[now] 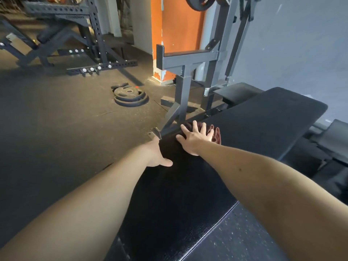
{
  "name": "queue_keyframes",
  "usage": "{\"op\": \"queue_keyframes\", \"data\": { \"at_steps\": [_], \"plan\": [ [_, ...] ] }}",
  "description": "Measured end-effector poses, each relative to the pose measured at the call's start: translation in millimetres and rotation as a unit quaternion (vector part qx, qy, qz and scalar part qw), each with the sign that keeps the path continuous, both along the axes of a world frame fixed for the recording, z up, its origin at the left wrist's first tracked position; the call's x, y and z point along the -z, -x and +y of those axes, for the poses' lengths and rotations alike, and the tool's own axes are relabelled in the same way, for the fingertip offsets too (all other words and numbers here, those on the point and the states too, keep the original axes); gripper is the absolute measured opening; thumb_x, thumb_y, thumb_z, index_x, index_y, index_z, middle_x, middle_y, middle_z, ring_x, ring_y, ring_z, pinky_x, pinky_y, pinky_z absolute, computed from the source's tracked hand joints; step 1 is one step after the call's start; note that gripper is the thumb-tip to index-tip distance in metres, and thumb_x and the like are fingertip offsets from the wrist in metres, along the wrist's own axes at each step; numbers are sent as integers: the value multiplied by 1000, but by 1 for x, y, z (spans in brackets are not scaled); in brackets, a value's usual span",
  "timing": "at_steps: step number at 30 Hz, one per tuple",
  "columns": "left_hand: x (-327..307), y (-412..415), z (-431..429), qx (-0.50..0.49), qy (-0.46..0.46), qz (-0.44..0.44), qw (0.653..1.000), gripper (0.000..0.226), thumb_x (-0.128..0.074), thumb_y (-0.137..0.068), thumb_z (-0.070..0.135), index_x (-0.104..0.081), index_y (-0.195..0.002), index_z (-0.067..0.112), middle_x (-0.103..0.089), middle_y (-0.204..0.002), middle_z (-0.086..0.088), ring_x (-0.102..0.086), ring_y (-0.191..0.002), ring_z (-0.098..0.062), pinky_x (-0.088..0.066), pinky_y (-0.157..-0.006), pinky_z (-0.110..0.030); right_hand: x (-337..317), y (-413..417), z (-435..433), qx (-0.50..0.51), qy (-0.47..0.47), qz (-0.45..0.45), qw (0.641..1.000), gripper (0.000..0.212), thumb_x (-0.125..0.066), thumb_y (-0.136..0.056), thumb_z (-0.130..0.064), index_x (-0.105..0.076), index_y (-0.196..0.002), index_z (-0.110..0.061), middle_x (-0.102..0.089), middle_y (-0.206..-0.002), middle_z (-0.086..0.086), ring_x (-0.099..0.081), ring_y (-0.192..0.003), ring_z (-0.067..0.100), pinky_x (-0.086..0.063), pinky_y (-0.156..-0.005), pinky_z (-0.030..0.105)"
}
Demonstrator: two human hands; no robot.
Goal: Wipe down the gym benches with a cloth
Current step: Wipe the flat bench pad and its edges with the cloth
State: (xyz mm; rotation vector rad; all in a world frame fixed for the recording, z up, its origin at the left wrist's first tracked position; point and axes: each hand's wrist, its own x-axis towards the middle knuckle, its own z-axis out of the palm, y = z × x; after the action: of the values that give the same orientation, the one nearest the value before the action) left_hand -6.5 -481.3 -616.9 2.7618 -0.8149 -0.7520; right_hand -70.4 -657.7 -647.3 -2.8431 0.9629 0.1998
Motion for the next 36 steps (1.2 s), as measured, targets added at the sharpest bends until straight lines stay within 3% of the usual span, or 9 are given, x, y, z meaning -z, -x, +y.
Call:
{"op": "queue_keyframes", "data": {
  "at_steps": [5, 10, 14, 19, 23, 28, 31, 33, 36],
  "plan": [
    [8, -2, 1, 7, -1, -16, 1000, 104, -76, -82, 59, -14, -161, 32, -20, -169, -4, -34, -149, -35, -43, -112, -55, 10, -8, -1, -69, 8, -45, 997, 56, -22, -110, -45, -18, -162, -25, -4, -171, 3, 6, -157, 29, 6, -125, 51],
    [2, 4, 9, -6, 18, -12, 1000, 108, -77, -80, 61, -14, -162, 28, -24, -167, -4, -33, -149, -33, -38, -115, -53, -7, 23, 46, -235, -68, -48, 968, 54, -26, -111, -38, -19, -162, -22, -3, -170, 0, 9, -156, 21, 9, -123, 42],
    [-4, 7, 11, -10, 7, -11, 1000, 102, -75, -81, 62, -19, -159, 28, -30, -164, -4, -41, -143, -31, -43, -112, -52, -8, 40, 21, -323, -82, -32, 942, 54, -30, -111, -39, -18, -162, -27, -1, -170, -8, 12, -155, 12, 10, -122, 40],
    [-2, 21, 13, -39, 31, -23, 999, 89, -71, -87, 60, -25, -158, 32, -27, -166, -2, -34, -148, -33, -36, -116, -55, -5, 20, -59, -176, -8, -37, 984, 53, -25, -111, -39, -18, -162, -26, -2, -171, -1, 7, -157, 22, 7, -124, 46],
    [-4, 47, 6, -55, -25, -101, 993, 75, -59, -97, 55, -32, -159, 24, -27, -164, -8, -21, -150, -38, -31, -119, -54, 4, -4, -58, -130, 32, -5, 991, 53, -28, -110, -35, -21, -161, -22, -4, -171, 7, 5, -156, 34, 3, -125, 55],
    [-14, 62, 26, -99, -19, -85, 991, 64, -65, -96, 44, -47, -151, 17, -45, -153, -8, -39, -141, -34, -38, -114, -44, 5, 14, 29, -279, 21, -54, 958, 54, -27, -109, -39, -28, -159, -19, -11, -169, 7, -2, -156, 30, -1, -124, 52],
    [-21, 70, 39, -84, -35, -71, 993, 67, -68, -94, 42, -43, -154, 23, -45, -155, -6, -43, -140, -30, -40, -113, -40, 5, 42, 70, -361, -30, -40, 931, 55, -27, -110, -40, -21, -162, -22, -4, -171, 0, 6, -157, 21, 2, -126, 45],
    [-24, 76, 38, -81, -41, -72, 993, 66, -68, -95, 40, -43, -154, 23, -44, -155, -6, -41, -140, -29, -40, -113, -39, -2, 48, 53, -363, -58, -30, 930, 56, -27, -110, -41, -17, -163, -24, 0, -171, -4, 9, -156, 16, 6, -125, 42],
    [-27, 87, 30, -78, -35, -76, 993, 61, -68, -96, 36, -46, -151, 20, -44, -150, -11, -43, -138, -31, -41, -110, -41, -11, 44, -5, -275, -37, -34, 960, 54, -26, -111, -39, -18, -162, -24, -1, -171, -3, 6, -157, 19, 6, -124, 44]
  ]
}}
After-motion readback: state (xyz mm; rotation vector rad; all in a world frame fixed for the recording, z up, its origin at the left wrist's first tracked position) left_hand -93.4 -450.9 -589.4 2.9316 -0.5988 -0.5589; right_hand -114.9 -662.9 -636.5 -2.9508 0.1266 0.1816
